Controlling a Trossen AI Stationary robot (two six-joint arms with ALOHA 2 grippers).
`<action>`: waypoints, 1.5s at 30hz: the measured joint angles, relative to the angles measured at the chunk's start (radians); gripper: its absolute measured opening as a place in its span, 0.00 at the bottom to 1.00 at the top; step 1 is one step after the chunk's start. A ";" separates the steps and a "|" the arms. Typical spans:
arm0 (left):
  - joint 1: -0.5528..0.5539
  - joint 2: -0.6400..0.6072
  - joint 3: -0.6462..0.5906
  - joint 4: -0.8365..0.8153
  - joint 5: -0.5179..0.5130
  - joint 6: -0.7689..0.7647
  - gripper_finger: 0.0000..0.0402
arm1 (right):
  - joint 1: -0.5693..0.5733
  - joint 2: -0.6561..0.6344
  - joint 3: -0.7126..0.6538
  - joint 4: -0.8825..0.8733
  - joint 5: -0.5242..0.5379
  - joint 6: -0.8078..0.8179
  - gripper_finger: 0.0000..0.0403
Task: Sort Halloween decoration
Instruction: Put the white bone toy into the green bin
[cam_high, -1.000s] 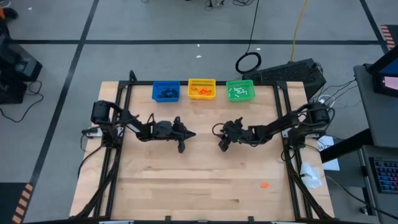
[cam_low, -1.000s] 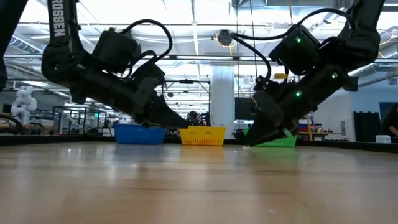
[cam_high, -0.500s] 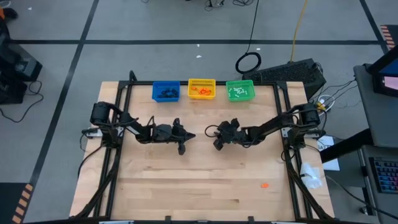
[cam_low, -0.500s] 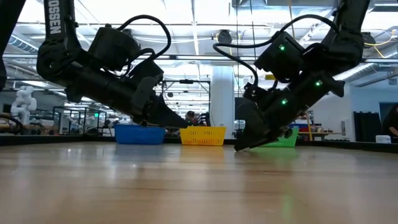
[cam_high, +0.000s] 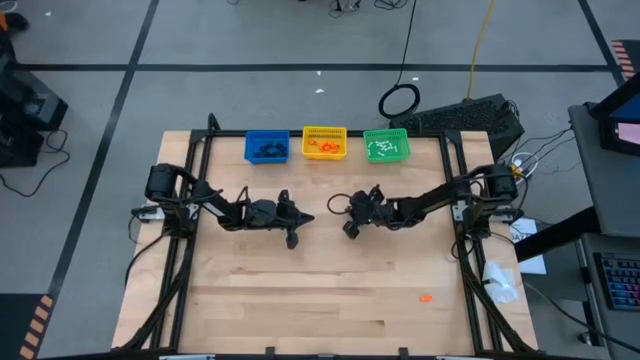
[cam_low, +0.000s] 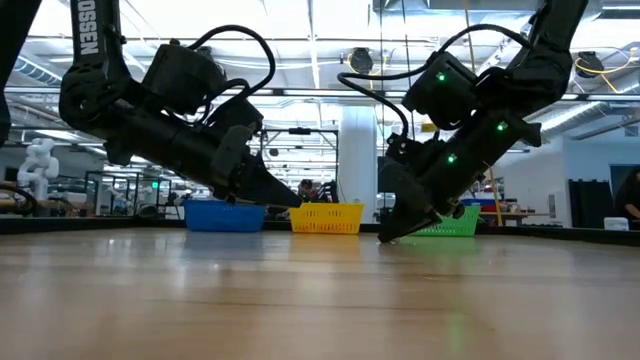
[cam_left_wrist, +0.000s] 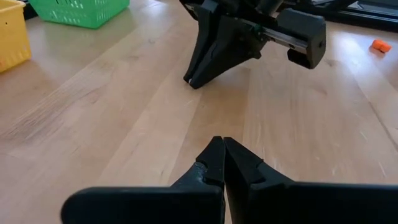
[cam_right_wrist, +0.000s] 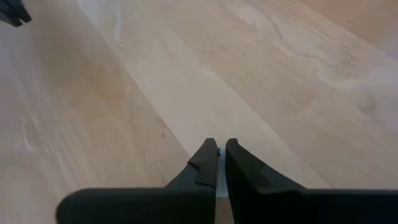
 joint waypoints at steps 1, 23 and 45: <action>0.000 0.000 0.000 0.000 0.000 0.000 0.00 | -0.003 -0.001 0.000 -0.001 -0.003 -0.002 0.02; -0.001 0.000 0.000 -0.018 0.000 -0.001 0.00 | -0.106 -0.260 -0.004 -0.143 -0.099 -0.095 0.00; -0.001 0.000 0.000 -0.017 0.000 -0.003 0.00 | -0.743 -0.323 0.115 -0.349 -0.210 -0.419 0.00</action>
